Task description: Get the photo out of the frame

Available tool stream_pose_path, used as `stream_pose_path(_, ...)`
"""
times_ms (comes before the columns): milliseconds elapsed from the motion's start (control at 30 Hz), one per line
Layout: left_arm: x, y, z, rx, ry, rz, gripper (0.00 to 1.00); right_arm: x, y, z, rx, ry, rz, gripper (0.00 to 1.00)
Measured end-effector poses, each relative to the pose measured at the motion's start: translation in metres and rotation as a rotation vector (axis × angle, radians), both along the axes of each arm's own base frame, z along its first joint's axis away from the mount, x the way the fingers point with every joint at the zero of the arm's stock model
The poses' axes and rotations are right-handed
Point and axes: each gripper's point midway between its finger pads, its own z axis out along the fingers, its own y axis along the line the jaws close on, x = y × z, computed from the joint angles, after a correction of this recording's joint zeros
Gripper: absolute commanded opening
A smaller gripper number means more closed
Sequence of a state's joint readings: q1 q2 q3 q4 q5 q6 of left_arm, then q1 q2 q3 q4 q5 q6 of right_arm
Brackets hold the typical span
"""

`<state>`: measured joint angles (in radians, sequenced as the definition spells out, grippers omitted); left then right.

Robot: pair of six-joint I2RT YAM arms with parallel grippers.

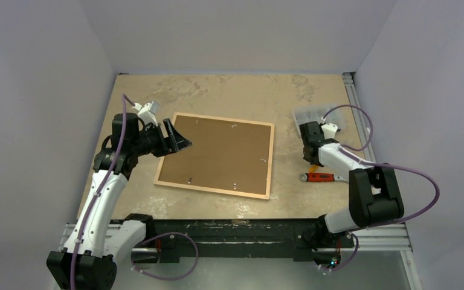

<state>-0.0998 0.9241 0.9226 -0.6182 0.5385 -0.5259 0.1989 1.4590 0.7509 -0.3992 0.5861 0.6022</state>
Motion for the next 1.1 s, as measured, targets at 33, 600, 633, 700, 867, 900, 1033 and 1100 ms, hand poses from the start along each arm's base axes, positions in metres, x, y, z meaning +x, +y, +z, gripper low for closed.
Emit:
stream_pose_path(33, 0.0, 0.0, 0.0, 0.0, 0.0, 0.0, 0.68, 0.001, 0.001, 0.0, 0.003, -0.001, 0.002, 0.34)
stream_pose_path(600, -0.003, -0.011, -0.003, -0.032, 0.0, -0.071, 0.7, 0.0, 0.102, 0.064, 0.309, -0.143, 0.49, 0.64)
stream_pose_path(633, -0.004, -0.013, -0.004, -0.036, 0.001, -0.085, 0.72, -0.006, 0.117, 0.058, 0.342, -0.113, 0.542, 0.64)
stream_pose_path(700, -0.009, -0.021, -0.005, -0.037, -0.006, -0.125, 0.77, -0.02, 0.147, 0.047, 0.398, -0.052, 0.641, 0.63)
stream_pose_path(867, -0.033, -0.057, -0.004, -0.027, -0.035, -0.288, 0.89, -0.055, 0.19, 0.024, 0.485, 0.052, 0.788, 0.56)
stream_pose_path(900, -0.039, -0.065, -0.004, -0.024, -0.043, -0.321, 0.9, -0.06, 0.194, 0.02, 0.503, 0.064, 0.8, 0.55)
stream_pose_path(1033, -0.062, -0.081, -0.011, -0.001, -0.058, -0.401, 0.94, -0.066, 0.2, 0.01, 0.536, 0.09, 0.808, 0.51)
stream_pose_path(1100, -0.071, -0.086, -0.016, 0.019, -0.062, -0.423, 0.94, -0.069, 0.202, 0.005, 0.535, 0.107, 0.81, 0.5)
